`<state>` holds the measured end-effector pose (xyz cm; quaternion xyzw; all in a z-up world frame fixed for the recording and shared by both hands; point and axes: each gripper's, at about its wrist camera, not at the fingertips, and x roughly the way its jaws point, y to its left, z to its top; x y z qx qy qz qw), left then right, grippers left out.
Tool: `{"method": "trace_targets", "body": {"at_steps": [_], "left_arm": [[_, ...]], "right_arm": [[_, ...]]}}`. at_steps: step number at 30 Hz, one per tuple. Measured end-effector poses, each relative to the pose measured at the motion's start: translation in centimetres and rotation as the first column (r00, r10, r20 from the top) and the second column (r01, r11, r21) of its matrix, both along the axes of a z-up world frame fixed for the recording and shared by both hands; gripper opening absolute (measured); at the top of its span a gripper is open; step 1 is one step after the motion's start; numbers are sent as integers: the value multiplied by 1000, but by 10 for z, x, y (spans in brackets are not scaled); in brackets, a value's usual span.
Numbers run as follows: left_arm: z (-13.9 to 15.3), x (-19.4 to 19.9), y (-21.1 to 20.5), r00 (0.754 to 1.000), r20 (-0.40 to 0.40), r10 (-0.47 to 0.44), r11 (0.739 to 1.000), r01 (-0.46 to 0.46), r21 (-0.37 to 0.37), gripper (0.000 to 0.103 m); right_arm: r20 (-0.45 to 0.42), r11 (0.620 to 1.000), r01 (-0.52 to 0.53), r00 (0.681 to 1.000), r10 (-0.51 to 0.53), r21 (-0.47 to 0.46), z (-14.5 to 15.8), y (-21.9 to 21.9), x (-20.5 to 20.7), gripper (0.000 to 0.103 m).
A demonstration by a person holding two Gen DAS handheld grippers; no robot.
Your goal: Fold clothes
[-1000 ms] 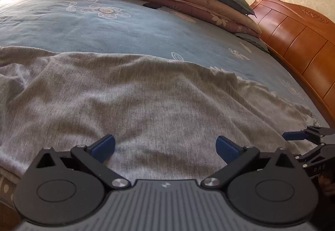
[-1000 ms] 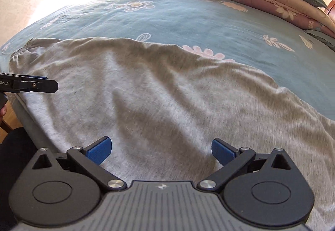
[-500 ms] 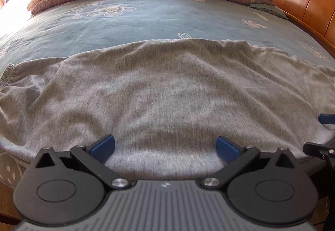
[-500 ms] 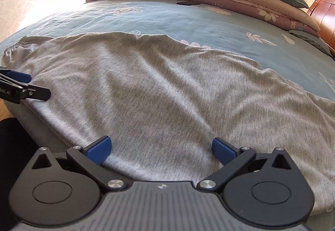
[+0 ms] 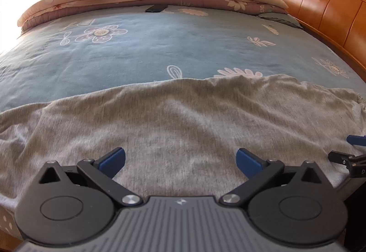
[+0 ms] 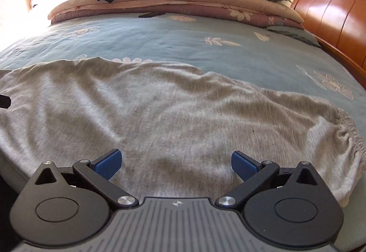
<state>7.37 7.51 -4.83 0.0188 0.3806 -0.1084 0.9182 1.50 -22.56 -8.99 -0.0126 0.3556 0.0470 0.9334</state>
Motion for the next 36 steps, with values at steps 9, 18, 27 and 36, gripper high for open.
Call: {"method": "trace_targets", "body": {"at_steps": [9,18,27,36], "left_arm": [[-29,67,-1,997,-74,3,999,-5,-39,102],[-16,55,67,979,-114,170,979,-180,-90,102],[-17,115,34,996,-78,39,944,-63,-324,102],[-11,105,84,976,-72,205,888,-217,-405,102]], "right_arm": [[52,999,-34,998,35,-19,-12,-1,-15,103],[102,998,-52,993,54,-25,-16,-2,-22,103],[117,996,-85,989,87,-23,-5,0,-20,103],[125,998,-50,991,55,-45,-6,-3,-1,103]]}}
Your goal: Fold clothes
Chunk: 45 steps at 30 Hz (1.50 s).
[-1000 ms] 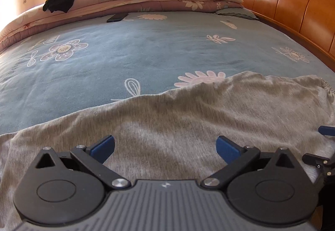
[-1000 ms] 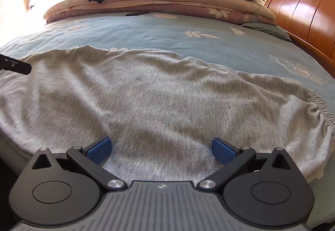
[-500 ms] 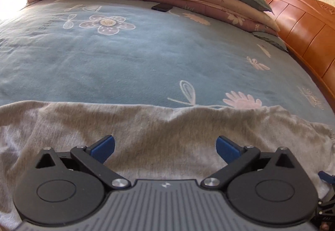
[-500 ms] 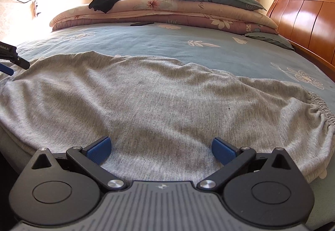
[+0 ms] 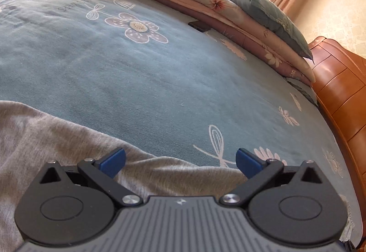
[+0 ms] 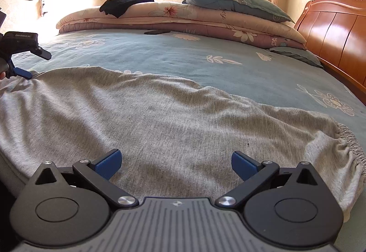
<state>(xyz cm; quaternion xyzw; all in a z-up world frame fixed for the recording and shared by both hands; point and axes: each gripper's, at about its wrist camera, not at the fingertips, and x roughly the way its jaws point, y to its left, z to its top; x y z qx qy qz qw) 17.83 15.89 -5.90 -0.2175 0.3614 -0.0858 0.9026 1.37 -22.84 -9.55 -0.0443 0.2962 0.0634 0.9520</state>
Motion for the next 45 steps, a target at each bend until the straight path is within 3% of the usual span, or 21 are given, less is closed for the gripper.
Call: {"method": "trace_targets", "body": {"at_steps": [2,4,7,8,11,14,18,21,25,29,31,35,42,45], "left_arm": [[10,2,-18,996,33,-88,995,90,-49,102],[13,7,-46,979,47,-201,973,205,-107,102],[0,21,-104,921,48,-387,896,388,-215,102],[-5,25,-117,913,34,-407,889,404,-215,102],[-25,43,-141,925,-39,-377,917,367,-159,102],[-28,47,-132,947,-53,-318,931,301,-205,102],[1,19,-144,937,-19,-348,935,345,-82,102],[11,-11,-166,912,-12,-411,912,411,-1,102],[7,-45,-199,884,-32,-467,878,468,98,102],[-9,-55,-213,880,-122,-459,879,470,86,102],[-17,-56,-216,889,-156,-431,886,449,112,102],[-18,-62,-226,887,-158,-433,869,457,187,102],[-25,-72,-260,885,-194,-422,789,465,401,102],[-26,-73,-266,903,-196,-381,797,429,425,102]], "right_arm": [[-13,999,18,1000,-18,27,-3,-3,3,103],[-13,1000,19,1000,-19,24,-2,-4,3,103],[-14,999,26,1000,-26,25,-2,-6,3,103],[-15,999,31,999,-30,27,-3,-6,2,103],[-19,999,32,999,-32,24,-4,-8,0,103],[-19,1000,26,999,-25,12,-4,-9,-4,103],[8,998,45,999,-45,33,3,-15,-8,103],[55,990,108,992,-113,89,16,-32,-14,103],[19,965,169,984,-176,199,18,-60,-19,103],[-49,932,214,977,-209,294,5,-81,-18,103],[-40,937,199,980,-196,287,0,-82,-19,103],[-8,959,170,985,-172,225,-7,-74,-23,103],[17,969,126,991,-132,213,-11,-77,-28,103],[35,976,87,995,-96,200,-12,-79,-32,103]]}}
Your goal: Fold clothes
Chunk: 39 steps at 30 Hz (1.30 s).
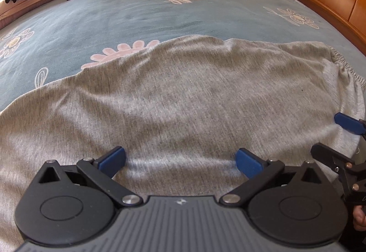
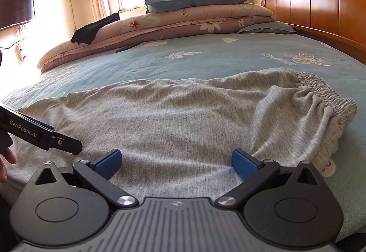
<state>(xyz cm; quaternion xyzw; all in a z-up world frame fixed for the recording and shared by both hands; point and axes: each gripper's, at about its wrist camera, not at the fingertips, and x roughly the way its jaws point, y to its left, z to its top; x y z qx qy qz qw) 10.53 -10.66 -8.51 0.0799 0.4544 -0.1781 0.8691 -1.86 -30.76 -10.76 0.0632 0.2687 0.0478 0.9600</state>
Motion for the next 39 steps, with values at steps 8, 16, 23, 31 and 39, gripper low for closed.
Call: {"method": "trace_targets", "body": {"at_steps": [8,16,23,31,39], "left_arm": [[4,-4,-4,997,-34,67,997,-66,30,102],[5,-11,-1,995,-15,94,996,-94,13,102],[27,-22,26,984,-69,166,982,-171,-84,102],[8,-48,9,992,-80,102,993,-106,-51,102],[15,-74,21,994,-96,54,992,-64,-105,102]], "right_arm": [[53,986,2,999,-12,169,12,-33,-18,103],[-38,994,68,997,-65,84,20,-52,26,103],[-30,998,64,997,-65,-19,1,-45,21,103],[-6,991,107,994,-108,-76,-2,-34,22,103],[14,988,122,993,-121,-92,-5,-30,21,103]]}}
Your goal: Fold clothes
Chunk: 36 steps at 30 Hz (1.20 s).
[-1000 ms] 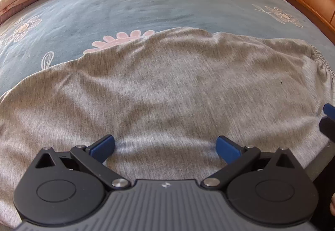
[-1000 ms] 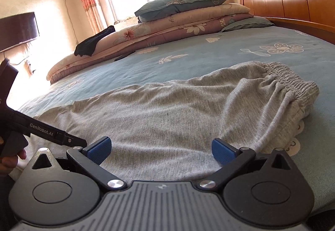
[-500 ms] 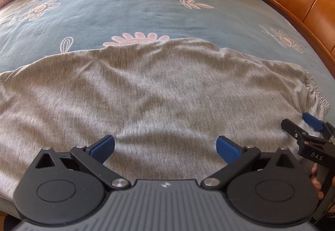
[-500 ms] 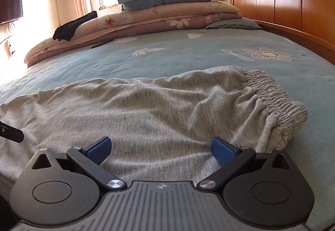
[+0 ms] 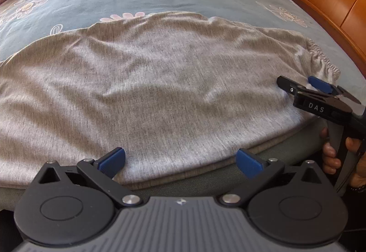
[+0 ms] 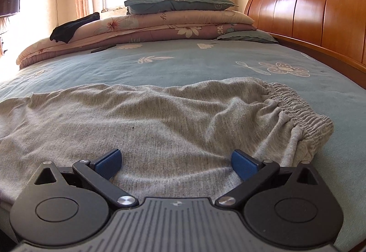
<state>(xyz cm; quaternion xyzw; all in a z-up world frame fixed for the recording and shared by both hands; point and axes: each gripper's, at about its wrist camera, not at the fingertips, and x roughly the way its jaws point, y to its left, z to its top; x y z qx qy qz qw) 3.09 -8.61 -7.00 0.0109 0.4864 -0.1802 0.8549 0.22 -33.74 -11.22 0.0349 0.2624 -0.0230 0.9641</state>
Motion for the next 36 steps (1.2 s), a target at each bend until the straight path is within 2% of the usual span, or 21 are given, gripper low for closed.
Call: {"method": "trace_targets", "body": {"at_steps": [2,5,8,9,10,11,18,21,24,27,28,30,33,34,35,36], "left_arm": [[11,10,3,999,48,13,999,-12,-30,102],[21,33,-3,991,132,20,1000,-17,-25,102],[9,55,-6,992,120,35,997,-26,-72,102],[2,60,-7,995,95,40,996,-32,-80,102],[-7,60,-6,996,62,64,995,-59,-81,102],[-9,54,-6,994,87,66,995,-59,-80,102],[-17,1,-7,988,148,-54,998,50,26,102],[-10,7,-2,994,111,-20,1000,21,-12,102],[9,15,6,986,168,-13,1000,16,-21,102],[20,34,23,976,217,0,1000,-5,23,102],[20,45,32,981,193,12,1000,-17,22,102],[16,68,55,995,85,60,998,-61,9,102],[3,84,93,986,-40,160,987,-161,-17,102],[-1,83,102,984,-73,161,986,-164,-35,102],[0,76,109,988,-64,138,988,-142,-64,102],[-1,70,114,987,-88,131,987,-138,-81,102]], "right_arm": [[2,1000,3,1000,-3,3,0,0,0,103],[0,1000,10,1000,-10,7,1,1,0,103],[-15,1000,25,1000,-25,6,3,3,2,103],[-25,1000,30,999,-29,8,5,3,3,103],[-33,999,32,999,-32,13,6,3,3,103],[-41,999,33,999,-32,16,8,3,3,103],[-93,998,46,995,-43,33,12,3,3,103],[-109,998,54,993,-56,-19,10,12,4,103],[-109,997,67,992,-70,-30,10,15,3,103],[-113,997,78,990,-80,-19,10,14,2,103],[-113,996,85,990,-87,-21,10,15,2,103],[-111,995,100,988,-103,-31,10,19,1,103],[-107,992,124,986,-127,-37,10,22,-1,103],[-105,991,130,985,-133,-38,10,23,-2,103],[-108,989,139,984,-143,-40,10,24,-2,103],[-113,988,148,982,-152,-41,11,26,-2,103]]}}
